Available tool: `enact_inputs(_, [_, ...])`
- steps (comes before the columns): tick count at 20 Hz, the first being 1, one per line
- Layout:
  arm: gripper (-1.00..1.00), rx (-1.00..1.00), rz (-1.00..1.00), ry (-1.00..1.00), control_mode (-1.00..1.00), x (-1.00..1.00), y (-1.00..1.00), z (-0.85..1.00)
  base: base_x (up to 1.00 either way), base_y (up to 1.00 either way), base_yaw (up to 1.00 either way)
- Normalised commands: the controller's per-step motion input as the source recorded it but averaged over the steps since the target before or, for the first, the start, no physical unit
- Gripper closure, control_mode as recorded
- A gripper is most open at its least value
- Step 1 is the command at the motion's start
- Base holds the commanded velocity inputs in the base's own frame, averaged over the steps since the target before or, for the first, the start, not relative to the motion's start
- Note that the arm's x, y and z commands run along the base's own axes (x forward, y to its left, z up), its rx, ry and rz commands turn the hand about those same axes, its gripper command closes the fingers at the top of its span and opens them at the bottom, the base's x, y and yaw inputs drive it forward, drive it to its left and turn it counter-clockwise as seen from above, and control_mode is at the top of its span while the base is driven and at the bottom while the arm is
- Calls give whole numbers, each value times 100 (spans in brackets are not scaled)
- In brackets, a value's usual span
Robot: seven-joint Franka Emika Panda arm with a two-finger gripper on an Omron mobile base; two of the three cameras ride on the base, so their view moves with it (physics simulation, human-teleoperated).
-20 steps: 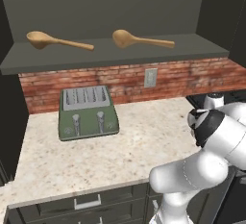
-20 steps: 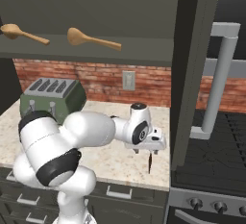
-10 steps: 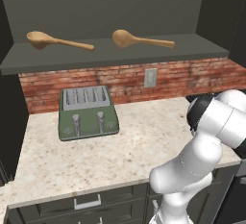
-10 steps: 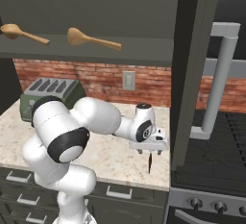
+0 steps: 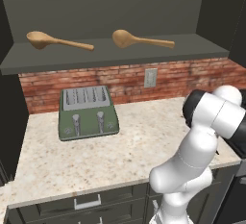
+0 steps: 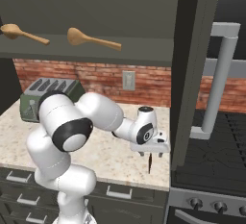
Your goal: Organize the utensils by type. Pick up the wooden spoons from the counter and place them in the open cabinet. Then pick up the metallic utensils from the counter and place them in the open drawer.
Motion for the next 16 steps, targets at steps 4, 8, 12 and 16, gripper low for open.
enact_inputs(4, [-100, 0, 0, 0, -100, 10, 0, -11, 0, 0, 0])
enact_inputs(8, [-100, 0, 0, 0, -100, 7, 0, -15, 0, 0, 0])
enact_inputs(12, [-100, 0, 0, 0, -100, 7, 0, -18, 0, 0, 0])
enact_inputs(16, [-100, 1, 3, 0, -100, 8, 0, -22, 0, 0, 0])
